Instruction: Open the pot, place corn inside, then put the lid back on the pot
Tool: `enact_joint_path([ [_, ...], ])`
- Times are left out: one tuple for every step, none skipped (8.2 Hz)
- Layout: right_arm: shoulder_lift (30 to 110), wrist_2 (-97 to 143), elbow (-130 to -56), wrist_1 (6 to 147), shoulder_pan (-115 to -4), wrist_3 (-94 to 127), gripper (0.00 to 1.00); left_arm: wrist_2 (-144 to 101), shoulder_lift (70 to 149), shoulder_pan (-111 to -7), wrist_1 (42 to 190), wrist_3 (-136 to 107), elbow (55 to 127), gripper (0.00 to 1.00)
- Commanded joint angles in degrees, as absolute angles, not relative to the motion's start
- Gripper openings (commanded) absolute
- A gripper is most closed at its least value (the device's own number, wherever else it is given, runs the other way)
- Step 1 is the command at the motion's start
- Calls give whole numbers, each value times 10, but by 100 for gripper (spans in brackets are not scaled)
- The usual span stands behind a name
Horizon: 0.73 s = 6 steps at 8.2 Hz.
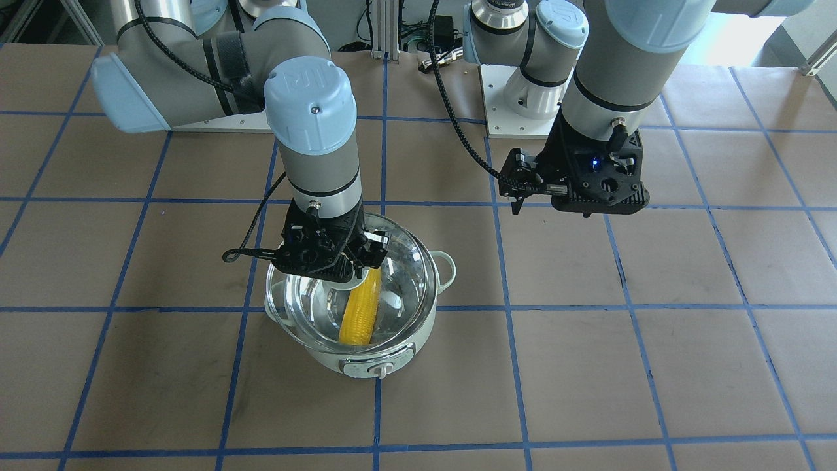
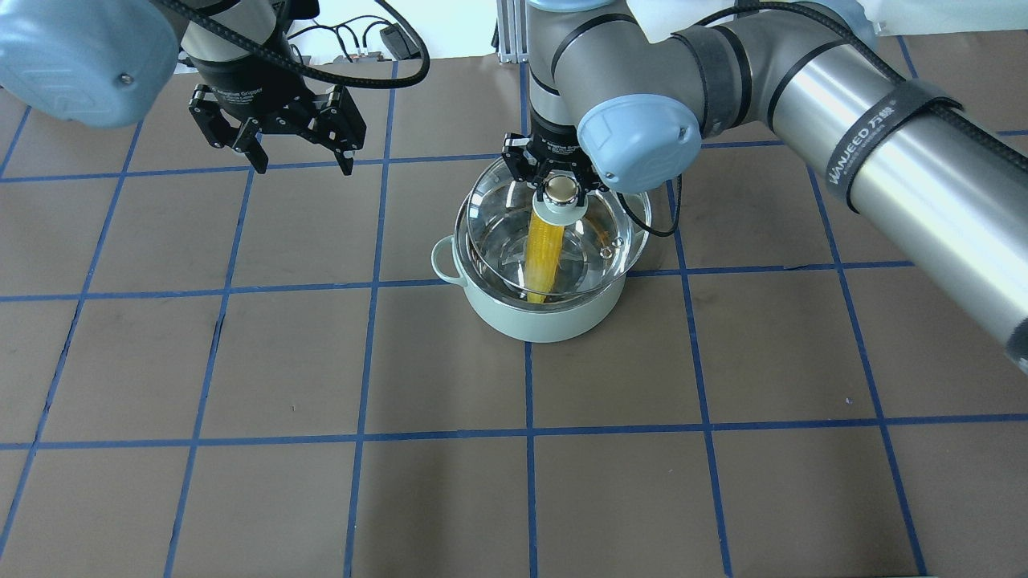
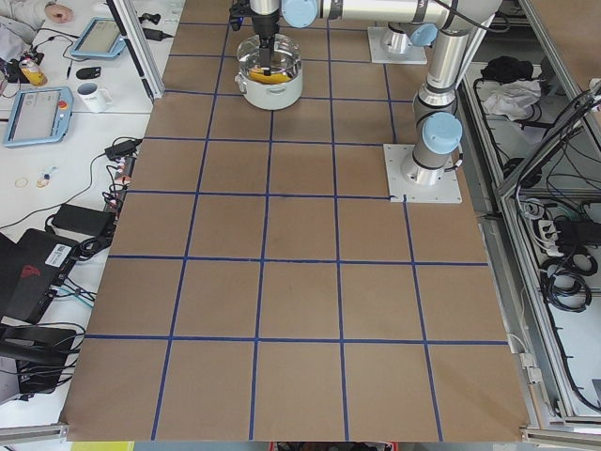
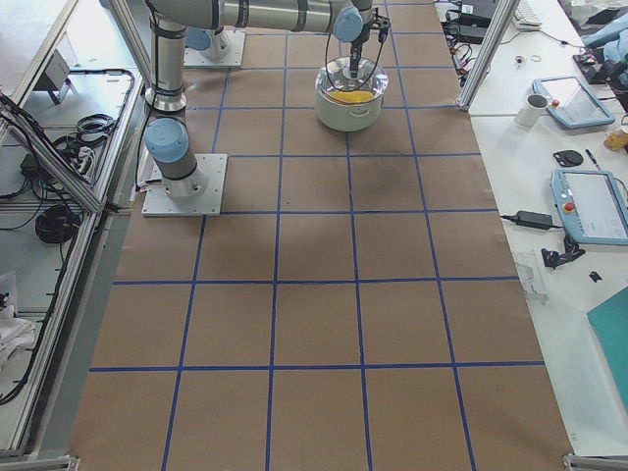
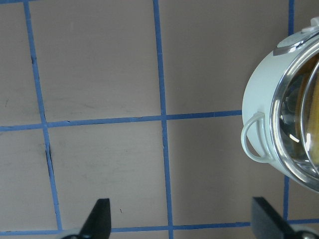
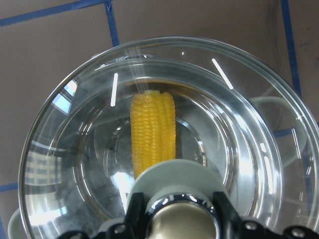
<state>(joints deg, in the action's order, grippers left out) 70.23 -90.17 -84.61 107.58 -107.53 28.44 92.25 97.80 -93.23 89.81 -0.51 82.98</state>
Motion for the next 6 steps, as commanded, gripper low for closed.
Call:
enact_joint_path([
  [700, -901, -857, 1085, -1079, 321, 7, 928, 978, -933, 903, -13, 830, 100],
  [700, -901, -857, 1085, -1080, 323, 7, 928, 977, -933, 902, -13, 830, 100],
  [699, -901, -857, 1098, -1082, 329, 7, 928, 977, -933, 902, -12, 830, 100],
  [692, -903, -857, 1106, -1092, 330, 7, 928, 976, -933, 902, -12, 830, 100],
  [688, -914, -857, 1107, -1098, 330, 7, 928, 976, -933, 902, -12, 830, 100],
  [687, -915, -857, 1107, -1098, 330, 7, 929, 976, -933, 902, -12, 830, 100],
])
